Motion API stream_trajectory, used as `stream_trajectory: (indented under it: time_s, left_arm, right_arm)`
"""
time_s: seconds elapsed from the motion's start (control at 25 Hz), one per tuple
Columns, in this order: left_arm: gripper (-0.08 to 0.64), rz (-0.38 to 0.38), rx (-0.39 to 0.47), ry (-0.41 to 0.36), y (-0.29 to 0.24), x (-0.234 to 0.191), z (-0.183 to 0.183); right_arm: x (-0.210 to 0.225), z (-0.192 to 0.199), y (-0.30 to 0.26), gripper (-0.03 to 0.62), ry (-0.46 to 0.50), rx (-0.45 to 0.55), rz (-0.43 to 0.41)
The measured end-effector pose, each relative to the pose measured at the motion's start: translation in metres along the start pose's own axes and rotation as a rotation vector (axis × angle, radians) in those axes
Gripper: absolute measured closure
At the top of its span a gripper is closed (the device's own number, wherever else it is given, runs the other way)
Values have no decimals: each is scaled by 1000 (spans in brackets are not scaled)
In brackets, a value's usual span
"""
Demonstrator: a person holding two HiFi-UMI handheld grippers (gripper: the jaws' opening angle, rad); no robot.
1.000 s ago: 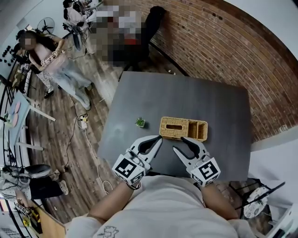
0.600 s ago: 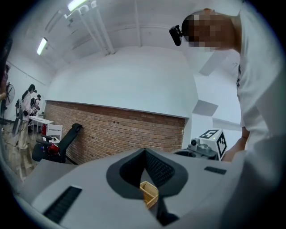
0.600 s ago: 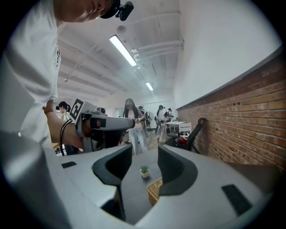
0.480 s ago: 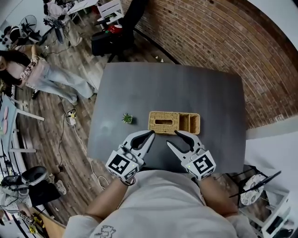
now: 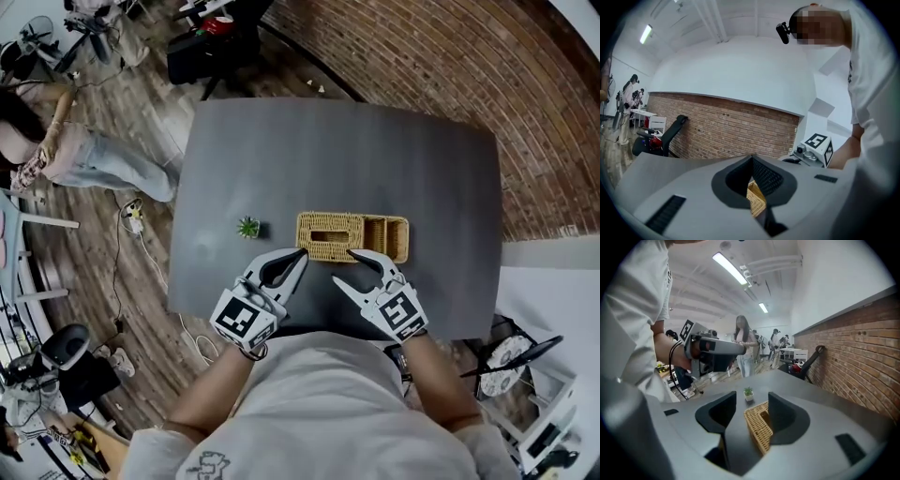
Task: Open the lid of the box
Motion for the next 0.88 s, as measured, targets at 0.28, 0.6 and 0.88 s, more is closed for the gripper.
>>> stream_trajectory:
  time_s: [0.28,0.6,0.88]
  left_arm:
    - [549,25,-57,10,-10,-16,31]
    - [549,36,-99,31,-14,-39,60]
    - [549,40,-126,43,-18,-55,75]
  right_arm:
    - [18,53,-45,368,99,-245,-55]
    - [23,79,-85,346,241,-389,-80]
    - [26,94,-105,333,310,-465,-84]
Point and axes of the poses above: the fingertips, and each gripper's own axes: y backward along the fingers, x to its right, z out of its underside, the point moved 9 cm from there along y, backward along the fingers, and after that the axes turned 7 degrees about -y, right-handed, at the moved point
